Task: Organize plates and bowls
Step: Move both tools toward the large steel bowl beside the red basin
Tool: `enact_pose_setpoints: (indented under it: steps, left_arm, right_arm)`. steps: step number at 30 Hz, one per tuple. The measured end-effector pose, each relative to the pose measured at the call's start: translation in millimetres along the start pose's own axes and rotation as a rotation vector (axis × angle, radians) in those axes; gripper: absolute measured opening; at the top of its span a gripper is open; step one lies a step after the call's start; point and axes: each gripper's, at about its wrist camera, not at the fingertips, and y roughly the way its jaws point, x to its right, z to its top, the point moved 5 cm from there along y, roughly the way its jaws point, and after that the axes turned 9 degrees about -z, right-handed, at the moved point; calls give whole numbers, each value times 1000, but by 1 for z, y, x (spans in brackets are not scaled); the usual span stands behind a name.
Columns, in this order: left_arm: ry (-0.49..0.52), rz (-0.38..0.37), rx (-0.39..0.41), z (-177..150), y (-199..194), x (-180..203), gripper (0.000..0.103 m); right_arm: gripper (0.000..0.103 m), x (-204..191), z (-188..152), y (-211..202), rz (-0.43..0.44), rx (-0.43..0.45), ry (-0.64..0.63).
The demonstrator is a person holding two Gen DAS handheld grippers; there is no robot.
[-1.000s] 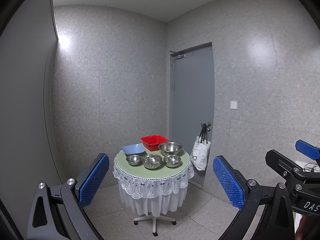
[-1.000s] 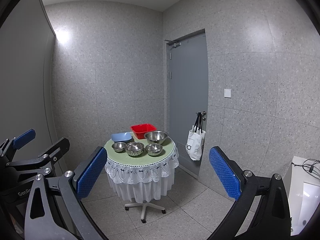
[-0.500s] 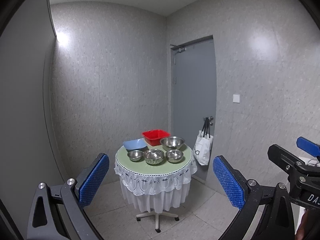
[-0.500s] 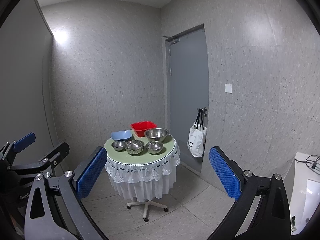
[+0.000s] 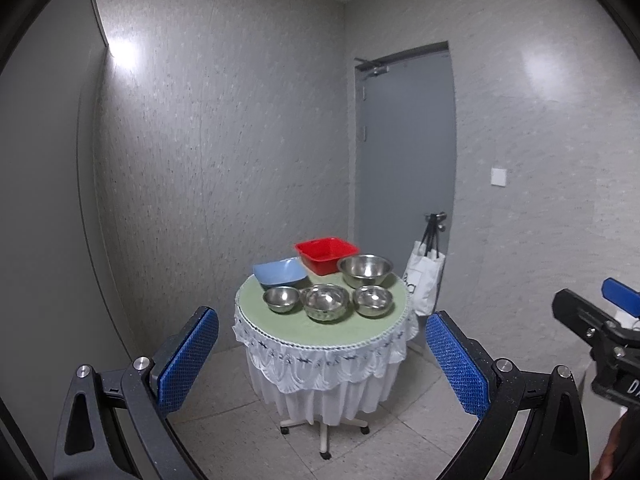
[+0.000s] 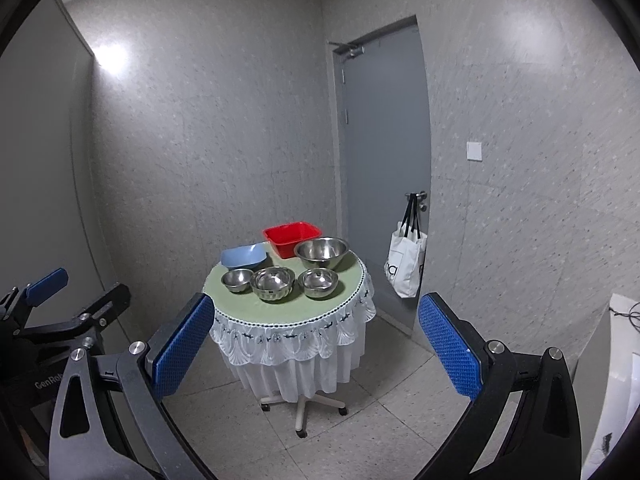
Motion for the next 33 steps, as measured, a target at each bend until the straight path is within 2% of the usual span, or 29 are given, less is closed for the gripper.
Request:
enact_pose_setpoints:
  steps: [7,12,15,20,25,29,33]
  left_arm:
    - [-36,8,-48,41,132,-73,102]
    - [-32,-6,-105,74,228,-116,102]
    - [-51,-37,-176,83,290,-132,102]
    - [-33,-85,-268,96,387,-143,102]
    - [-33,-140,-364,111,486,-141,102]
    - [-36,-163,-417,133,584,-131,102]
    - [-57,-139,-499,153,700,-129,102]
  right_arm:
    - [103,-28,13,107,-47,-32,22]
    - [103,-41,21,178,-104,-93,50]
    - [103,-48,19,219,-135,-141,47]
    - [103,-54,11,296,-155,-242,32]
    - [103,-51,5,378,-97,-323,36]
    - [103,-38,10,459,-51,-372,49]
    - [103,-29,18,540,-22,-449,81]
